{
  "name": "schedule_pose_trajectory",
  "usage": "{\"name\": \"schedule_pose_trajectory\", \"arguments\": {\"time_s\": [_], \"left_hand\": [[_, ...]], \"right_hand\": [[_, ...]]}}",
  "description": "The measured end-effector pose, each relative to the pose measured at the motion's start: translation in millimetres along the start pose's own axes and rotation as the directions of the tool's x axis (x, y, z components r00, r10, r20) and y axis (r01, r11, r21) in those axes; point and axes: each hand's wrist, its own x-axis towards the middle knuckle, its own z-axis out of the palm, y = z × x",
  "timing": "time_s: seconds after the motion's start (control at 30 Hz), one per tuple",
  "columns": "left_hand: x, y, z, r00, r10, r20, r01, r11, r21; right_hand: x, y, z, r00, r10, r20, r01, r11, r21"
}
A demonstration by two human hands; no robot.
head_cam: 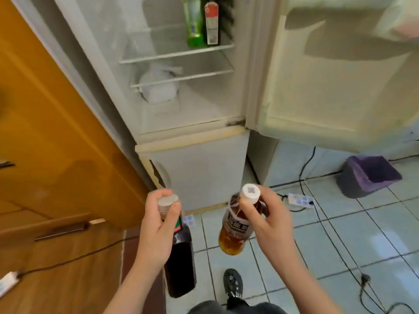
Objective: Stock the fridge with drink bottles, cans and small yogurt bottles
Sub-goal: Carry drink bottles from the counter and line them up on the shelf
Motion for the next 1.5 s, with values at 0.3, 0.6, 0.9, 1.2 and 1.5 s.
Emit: {"name": "schedule_pose_trajectory", "arguments": {"time_s": [0.3,0.6,0.9,1.2,1.5], "left_hand": [[151,13,-2,0.983,0.084,-0.163,-0.091,0.995,-0.04],[282,7,-15,0.985,0.098,-0.139,-0.134,0.953,-0.274],[420,74,-48,0.922,0.385,-0.04,-0.367,0.835,-0.409],[517,150,-65,0.776,0.598,-0.2,-0.622,0.676,-0.394],[589,162,-61,0.792,0.509,-0.336,-0.592,0.775,-0.222]], "right_hand": [[156,-7,54,0.997,-0.009,0.071,0.005,0.998,0.055],[273,-15,105,0.997,-0.032,0.072,0.029,0.999,0.045],[399,-84,144,0.961,-0.274,-0.045,0.277,0.954,0.117],[503,-160,165,0.85,-0.484,-0.211,0.521,0.832,0.191],[571,-167,204,0.83,-0.537,-0.153,0.549,0.834,0.055]]}}
